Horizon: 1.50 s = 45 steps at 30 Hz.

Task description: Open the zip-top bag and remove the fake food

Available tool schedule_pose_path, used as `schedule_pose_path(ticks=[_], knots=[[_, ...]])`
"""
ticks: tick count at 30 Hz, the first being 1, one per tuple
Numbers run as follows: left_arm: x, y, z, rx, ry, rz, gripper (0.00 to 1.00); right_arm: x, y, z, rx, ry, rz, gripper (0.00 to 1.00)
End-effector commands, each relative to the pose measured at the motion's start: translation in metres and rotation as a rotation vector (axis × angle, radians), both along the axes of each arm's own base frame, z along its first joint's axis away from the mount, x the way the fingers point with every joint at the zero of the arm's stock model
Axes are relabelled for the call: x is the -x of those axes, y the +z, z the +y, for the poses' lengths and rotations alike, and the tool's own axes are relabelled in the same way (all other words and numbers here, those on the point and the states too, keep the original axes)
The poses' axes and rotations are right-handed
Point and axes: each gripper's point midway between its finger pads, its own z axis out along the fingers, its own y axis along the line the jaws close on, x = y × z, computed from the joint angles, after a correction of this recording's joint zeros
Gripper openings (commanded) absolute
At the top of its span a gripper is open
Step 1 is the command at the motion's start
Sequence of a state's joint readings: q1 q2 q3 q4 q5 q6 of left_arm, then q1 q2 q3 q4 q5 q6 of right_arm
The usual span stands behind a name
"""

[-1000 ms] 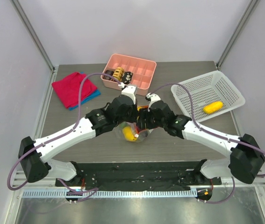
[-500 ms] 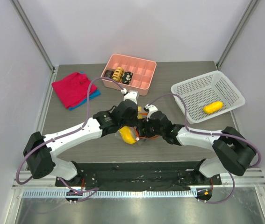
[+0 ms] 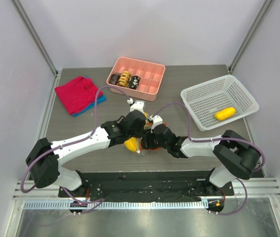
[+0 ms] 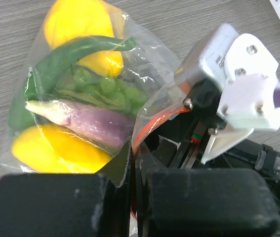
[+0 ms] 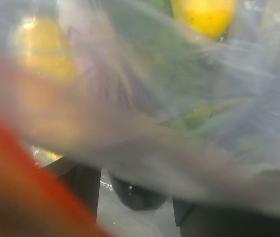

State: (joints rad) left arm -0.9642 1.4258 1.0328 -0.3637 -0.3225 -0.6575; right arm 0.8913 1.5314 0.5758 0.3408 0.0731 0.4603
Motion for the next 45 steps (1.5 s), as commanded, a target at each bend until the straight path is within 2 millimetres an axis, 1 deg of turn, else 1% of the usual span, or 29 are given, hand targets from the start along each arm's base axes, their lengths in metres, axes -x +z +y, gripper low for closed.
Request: schedule_pose_path(ticks=[1, 2, 3, 4, 6, 7, 8, 10, 11, 13, 15, 16, 18, 19, 21, 22, 24, 25, 26, 29, 30, 33, 35, 36, 38, 39, 40, 43, 45], knots=[[-0.003, 0.018, -0.012, 0.096, 0.013, -0.049, 0.00, 0.003, -0.011, -0.004, 0.055, 0.007, -0.020, 0.44], [-0.003, 0.019, -0.010, 0.095, 0.018, -0.052, 0.00, 0.003, -0.005, -0.002, 0.058, 0.018, -0.025, 0.40], [-0.003, 0.018, -0.009, 0.093, 0.018, -0.053, 0.00, 0.003, 0.000, -0.002, 0.062, 0.020, -0.029, 0.32], [-0.002, 0.019, -0.009, 0.092, 0.014, -0.056, 0.00, 0.002, 0.007, -0.002, 0.068, 0.023, -0.037, 0.29], [0.000, 0.018, -0.009, 0.085, -0.003, -0.055, 0.00, -0.002, 0.036, -0.001, 0.050, 0.019, -0.068, 0.19], [0.000, 0.018, -0.008, 0.081, -0.009, -0.058, 0.00, -0.008, 0.055, 0.005, 0.034, 0.010, -0.091, 0.16], [0.000, 0.017, -0.008, 0.079, -0.012, -0.058, 0.00, -0.006, 0.060, -0.004, 0.074, -0.006, -0.078, 0.04], [0.001, 0.017, -0.008, 0.082, -0.016, -0.058, 0.00, -0.011, 0.078, -0.006, 0.085, -0.031, -0.088, 0.01], [0.002, 0.016, -0.008, 0.086, -0.018, -0.054, 0.00, -0.010, 0.080, -0.010, 0.092, -0.049, -0.076, 0.01], [0.003, 0.020, -0.011, 0.107, -0.022, -0.055, 0.00, -0.012, 0.098, -0.007, 0.060, -0.062, -0.085, 0.01], [0.004, 0.021, -0.012, 0.117, -0.024, -0.053, 0.00, -0.008, 0.098, -0.009, 0.077, -0.073, -0.044, 0.01], [0.004, 0.022, -0.012, 0.117, -0.026, -0.053, 0.00, -0.009, 0.105, -0.006, 0.065, -0.076, -0.038, 0.01], [0.005, 0.024, -0.011, 0.121, -0.021, -0.057, 0.00, -0.004, 0.104, -0.011, 0.097, -0.078, 0.006, 0.01], [0.004, 0.024, -0.010, 0.118, -0.016, -0.061, 0.00, -0.002, 0.112, -0.006, 0.087, -0.063, 0.014, 0.01], [0.003, 0.026, -0.008, 0.113, -0.012, -0.068, 0.00, 0.004, 0.114, -0.012, 0.116, -0.066, 0.057, 0.01], [0.002, 0.026, -0.009, 0.112, -0.012, -0.067, 0.00, 0.005, 0.127, -0.009, 0.087, -0.060, 0.058, 0.01], [0.003, 0.026, -0.010, 0.116, -0.011, -0.066, 0.00, 0.012, 0.133, -0.008, 0.080, -0.054, 0.098, 0.01], [0.002, 0.025, -0.010, 0.116, -0.009, -0.063, 0.00, 0.010, 0.144, -0.004, 0.066, -0.056, 0.100, 0.01], [0.004, 0.025, -0.013, 0.128, -0.016, -0.059, 0.00, 0.012, 0.140, -0.006, 0.095, -0.059, 0.125, 0.01], [0.005, 0.029, -0.020, 0.160, -0.021, -0.060, 0.00, 0.008, 0.137, -0.006, 0.077, -0.099, 0.156, 0.01], [0.005, 0.029, -0.021, 0.159, -0.019, -0.061, 0.00, 0.011, 0.137, -0.002, 0.063, -0.088, 0.177, 0.01], [0.003, 0.029, -0.017, 0.143, 0.005, -0.071, 0.00, 0.020, 0.143, 0.004, 0.015, -0.054, 0.210, 0.01], [-0.001, 0.030, -0.012, 0.121, 0.025, -0.085, 0.00, 0.023, 0.145, -0.004, 0.028, -0.050, 0.199, 0.01], [-0.004, 0.030, -0.006, 0.100, 0.050, -0.099, 0.00, 0.026, 0.151, -0.009, 0.025, -0.049, 0.185, 0.01], [-0.009, 0.034, -0.001, 0.082, 0.079, -0.116, 0.00, 0.035, 0.146, -0.023, 0.064, -0.045, 0.196, 0.01], [-0.013, 0.031, 0.008, 0.041, 0.114, -0.124, 0.00, 0.038, 0.156, -0.032, 0.051, -0.059, 0.170, 0.01], [-0.015, 0.031, 0.013, 0.026, 0.130, -0.125, 0.00, 0.042, 0.153, -0.040, 0.060, -0.069, 0.171, 0.01], [-0.024, 0.034, 0.025, -0.007, 0.179, -0.140, 0.00, 0.050, 0.170, -0.063, 0.046, -0.104, 0.125, 0.01], [-0.031, 0.037, 0.035, -0.011, 0.215, -0.146, 0.00, 0.050, 0.182, -0.076, 0.043, -0.140, 0.090, 0.01]])
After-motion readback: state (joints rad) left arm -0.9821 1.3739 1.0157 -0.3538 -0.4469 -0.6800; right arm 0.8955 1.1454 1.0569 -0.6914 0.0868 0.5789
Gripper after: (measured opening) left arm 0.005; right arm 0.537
